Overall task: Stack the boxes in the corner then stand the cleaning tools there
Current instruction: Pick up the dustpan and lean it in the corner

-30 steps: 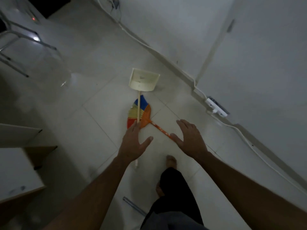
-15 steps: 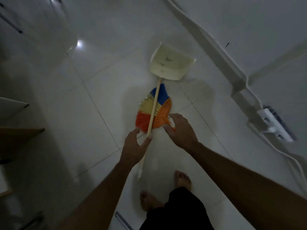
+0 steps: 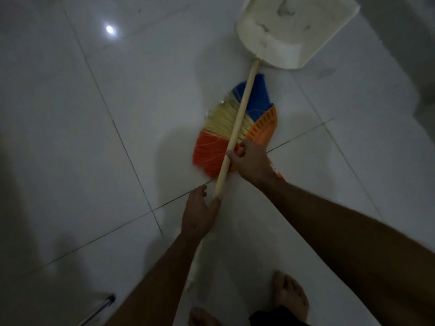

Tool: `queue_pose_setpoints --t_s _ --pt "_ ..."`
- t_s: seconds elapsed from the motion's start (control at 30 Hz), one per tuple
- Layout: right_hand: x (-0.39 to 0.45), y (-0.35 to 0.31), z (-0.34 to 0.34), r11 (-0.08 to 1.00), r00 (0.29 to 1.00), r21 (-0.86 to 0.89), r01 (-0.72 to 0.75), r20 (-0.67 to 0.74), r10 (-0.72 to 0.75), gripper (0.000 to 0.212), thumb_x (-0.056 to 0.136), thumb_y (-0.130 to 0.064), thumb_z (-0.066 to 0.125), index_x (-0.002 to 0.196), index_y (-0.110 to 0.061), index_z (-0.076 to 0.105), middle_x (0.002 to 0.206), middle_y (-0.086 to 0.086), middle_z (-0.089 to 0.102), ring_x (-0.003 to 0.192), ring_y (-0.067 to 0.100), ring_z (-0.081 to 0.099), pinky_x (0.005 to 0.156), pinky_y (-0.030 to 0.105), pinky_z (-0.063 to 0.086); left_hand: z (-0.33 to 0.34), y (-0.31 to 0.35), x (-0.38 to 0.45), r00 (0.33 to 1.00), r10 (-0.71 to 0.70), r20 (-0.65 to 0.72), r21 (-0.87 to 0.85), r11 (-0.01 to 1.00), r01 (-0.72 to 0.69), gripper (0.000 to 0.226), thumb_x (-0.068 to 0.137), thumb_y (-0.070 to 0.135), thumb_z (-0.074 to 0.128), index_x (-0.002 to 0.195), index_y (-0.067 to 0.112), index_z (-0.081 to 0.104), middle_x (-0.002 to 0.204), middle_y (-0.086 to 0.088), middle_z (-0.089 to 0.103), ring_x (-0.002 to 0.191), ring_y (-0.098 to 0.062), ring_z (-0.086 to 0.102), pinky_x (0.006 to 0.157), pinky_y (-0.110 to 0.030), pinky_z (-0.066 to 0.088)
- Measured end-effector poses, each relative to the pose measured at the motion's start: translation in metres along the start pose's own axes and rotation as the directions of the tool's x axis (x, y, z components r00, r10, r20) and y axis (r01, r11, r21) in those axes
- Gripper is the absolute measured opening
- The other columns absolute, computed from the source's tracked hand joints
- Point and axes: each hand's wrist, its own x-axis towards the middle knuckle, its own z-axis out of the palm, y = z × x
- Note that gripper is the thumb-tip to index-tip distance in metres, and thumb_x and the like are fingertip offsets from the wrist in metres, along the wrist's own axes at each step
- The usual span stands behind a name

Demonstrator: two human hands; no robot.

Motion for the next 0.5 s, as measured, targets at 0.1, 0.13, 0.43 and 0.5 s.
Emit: queue_pose_setpoints --t_s 0.1,0.13,0.43,0.5 --pt "0.015 0.010 0.024 0.999 0.999 0.029 -0.023 -0.043 0.024 0.032 0.090 -0.042 0.072 0.090 -0.013 0.057 0.075 -0.007 0.055 0.065 0.005 0.051 0.054 0.021 0.037 0.025 -0.019 0.008 0.999 0.049 -0.017 0.068 0.997 -0.048 0.050 0.093 0.047 0.062 0.131 0.016 0.054 0.114 -0.002 0.055 0.097 -0.020 0.057 0.081 -0.038 0.052" --pt "0.020 0.013 0.030 0.999 0.998 0.035 -0.026 -0.053 0.027 0.031 0.090 -0.040 0.073 0.086 -0.015 0.056 0.071 -0.011 0.051 0.062 0.000 0.048 0.051 0.015 0.032 0.031 -0.022 0.010 0.996 0.083 -0.027 0.094 0.992 -0.080 0.042 0.095 0.044 0.060 0.126 0.016 0.055 0.109 -0.002 0.055 0.092 -0.021 0.057 0.078 -0.037 0.051" --pt "0.029 0.010 0.053 0.994 0.994 0.106 -0.039 -0.098 0.050 0.027 0.089 -0.034 0.073 0.095 -0.008 0.069 0.086 0.004 0.069 0.076 0.018 0.067 0.066 0.035 0.058 0.051 -0.024 0.011 0.979 0.163 -0.121 0.046 0.986 -0.158 0.019 0.104 0.033 0.047 0.107 0.014 0.051 0.084 0.001 0.055 0.071 -0.021 0.056 0.064 -0.037 0.049" --pt "0.027 0.006 0.048 0.990 0.994 0.138 -0.043 -0.091 0.056 0.026 0.091 -0.032 0.072 0.095 -0.006 0.068 0.086 0.003 0.068 0.076 0.016 0.066 0.059 0.025 0.050 0.045 -0.018 0.006 0.976 0.173 -0.132 0.047 0.985 -0.168 0.020 0.104 0.034 0.046 0.106 0.014 0.050 0.081 0.004 0.052 0.068 -0.018 0.054 0.061 -0.032 0.044"
